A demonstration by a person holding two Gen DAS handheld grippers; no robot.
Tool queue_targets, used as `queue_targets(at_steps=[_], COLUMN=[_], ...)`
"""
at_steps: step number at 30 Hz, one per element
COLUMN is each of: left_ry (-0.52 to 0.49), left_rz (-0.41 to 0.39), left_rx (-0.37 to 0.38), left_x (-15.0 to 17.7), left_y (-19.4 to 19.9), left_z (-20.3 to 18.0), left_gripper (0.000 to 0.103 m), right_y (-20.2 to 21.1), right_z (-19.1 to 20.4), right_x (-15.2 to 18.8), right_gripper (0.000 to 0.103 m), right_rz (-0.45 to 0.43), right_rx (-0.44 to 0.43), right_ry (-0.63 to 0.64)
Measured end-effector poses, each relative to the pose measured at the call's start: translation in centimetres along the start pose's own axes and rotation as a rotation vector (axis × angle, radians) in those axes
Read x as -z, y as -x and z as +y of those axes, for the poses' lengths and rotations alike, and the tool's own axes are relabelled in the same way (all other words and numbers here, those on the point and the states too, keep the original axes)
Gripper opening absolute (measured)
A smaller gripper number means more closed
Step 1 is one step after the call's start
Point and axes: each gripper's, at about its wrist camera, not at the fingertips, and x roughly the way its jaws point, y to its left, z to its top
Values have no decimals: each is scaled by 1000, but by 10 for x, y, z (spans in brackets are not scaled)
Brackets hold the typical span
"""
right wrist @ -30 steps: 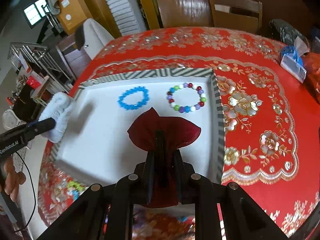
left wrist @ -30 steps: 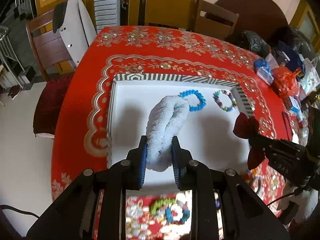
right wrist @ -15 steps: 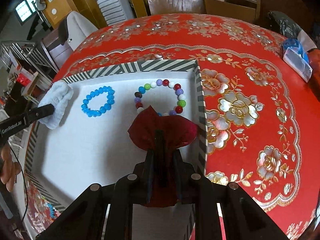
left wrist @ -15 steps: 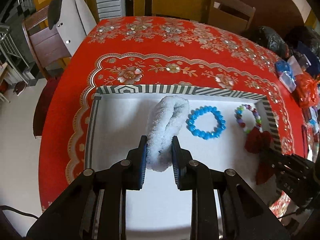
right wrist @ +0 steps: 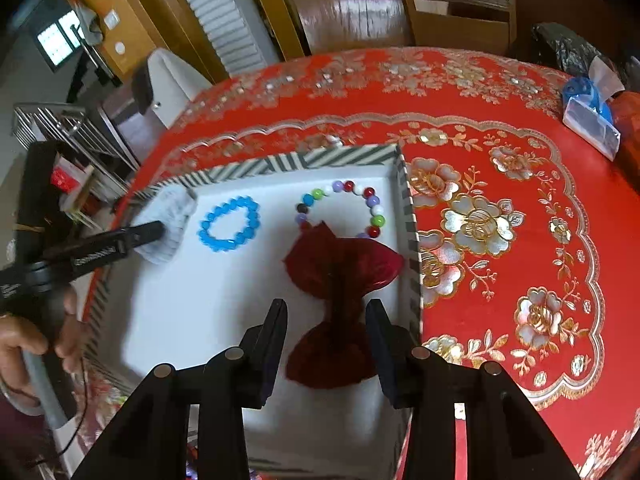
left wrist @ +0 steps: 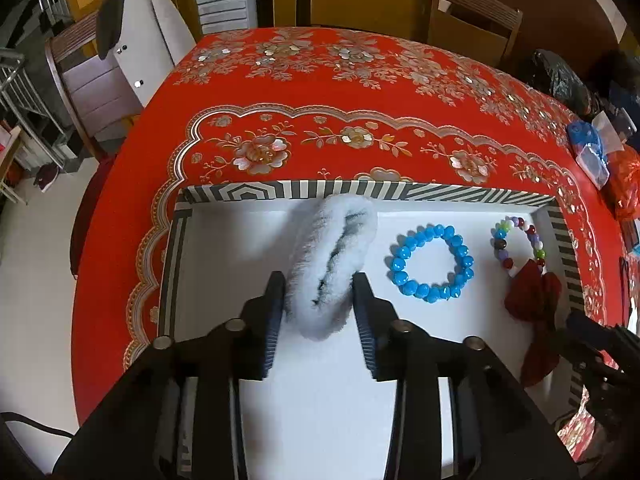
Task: Organize jewelry
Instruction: 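Carry scrunchie and red bow into the tray and open both tools, then move both tools back over the remaining jewelry pile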
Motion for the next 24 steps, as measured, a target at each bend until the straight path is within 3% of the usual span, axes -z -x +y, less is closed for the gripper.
queue_targets(at_steps=[3, 6, 15, 24], left_ry=[7, 4, -36, -53], left_rz=[-17, -51, -135, -164], left_rx=[14, 13, 9, 9], left_x=[1, 5, 40, 93], left_y=[10, 27, 87, 127], left_z=[3, 6, 13, 21], left_gripper=[50, 57, 58, 58], right_y=[15, 27, 54, 80], right_z=[6, 11, 33, 57], right_x=[4, 9, 42, 89], right_gripper=[43, 43, 43, 43], right_rz=[-33, -45, -56, -59], right_rx=[-14, -19, -1, 22], right_ry=[-7, -28, 0, 32])
